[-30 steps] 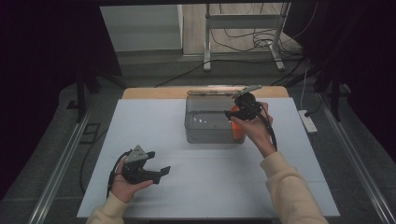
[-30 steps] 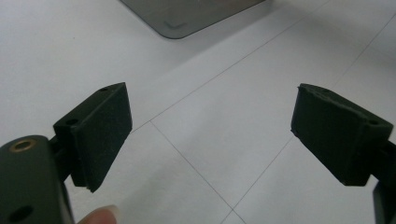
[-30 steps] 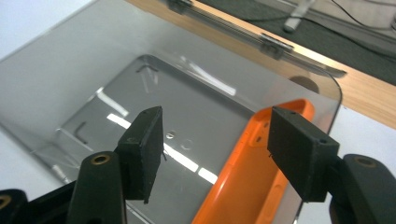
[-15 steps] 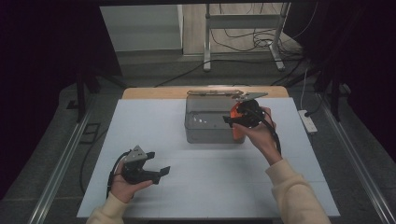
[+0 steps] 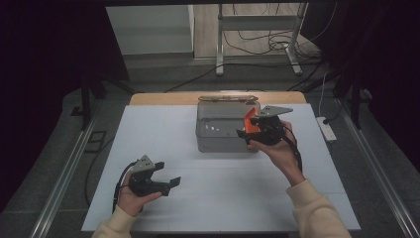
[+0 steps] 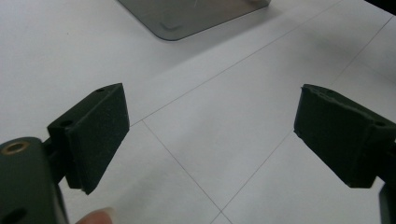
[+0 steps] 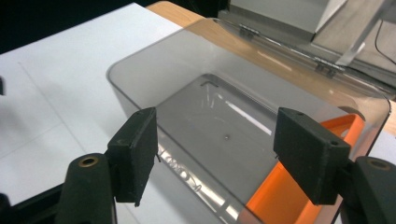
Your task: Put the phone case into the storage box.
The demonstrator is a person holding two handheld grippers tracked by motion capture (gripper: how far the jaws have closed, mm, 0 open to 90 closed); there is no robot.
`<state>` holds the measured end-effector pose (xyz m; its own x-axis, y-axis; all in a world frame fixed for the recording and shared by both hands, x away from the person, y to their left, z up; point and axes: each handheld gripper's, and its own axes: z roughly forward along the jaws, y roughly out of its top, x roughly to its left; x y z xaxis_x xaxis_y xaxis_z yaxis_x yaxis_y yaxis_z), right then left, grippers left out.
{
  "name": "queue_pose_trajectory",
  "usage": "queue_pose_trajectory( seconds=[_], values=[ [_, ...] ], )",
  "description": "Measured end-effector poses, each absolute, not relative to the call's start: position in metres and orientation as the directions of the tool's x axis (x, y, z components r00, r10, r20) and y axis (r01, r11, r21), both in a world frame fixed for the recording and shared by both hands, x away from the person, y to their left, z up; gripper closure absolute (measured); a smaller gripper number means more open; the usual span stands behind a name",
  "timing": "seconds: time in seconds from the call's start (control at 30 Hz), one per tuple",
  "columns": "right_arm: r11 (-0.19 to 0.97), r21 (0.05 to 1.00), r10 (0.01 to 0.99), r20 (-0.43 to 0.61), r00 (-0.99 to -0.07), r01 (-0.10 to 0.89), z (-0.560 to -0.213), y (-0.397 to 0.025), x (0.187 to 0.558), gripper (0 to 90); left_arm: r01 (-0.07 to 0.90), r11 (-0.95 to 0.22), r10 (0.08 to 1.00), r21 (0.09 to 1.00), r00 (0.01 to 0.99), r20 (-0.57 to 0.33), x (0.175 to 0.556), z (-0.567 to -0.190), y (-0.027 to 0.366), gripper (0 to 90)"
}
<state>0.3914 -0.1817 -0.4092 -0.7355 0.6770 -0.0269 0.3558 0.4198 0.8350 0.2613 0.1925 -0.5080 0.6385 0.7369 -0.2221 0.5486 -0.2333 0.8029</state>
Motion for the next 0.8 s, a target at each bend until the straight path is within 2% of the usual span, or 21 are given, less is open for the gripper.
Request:
queue_pose_trajectory(
  seconds=[0.23,0.8],
  values=[
    [0.401,0.858,0.652,-0.021,-0.758,0.321,-0.407,-0.189,0.373,30.8,0.546,-0.243,0.736,0.802,0.642,-0.215,0.26,-0.508,0.191,10.0],
    [0.376,0.865,0.643,0.013,-0.765,0.331,-0.421,-0.219,0.345,27.6,0.544,-0.243,0.732,0.803,0.646,-0.216,0.26,-0.508,0.191,10.1]
  ],
)
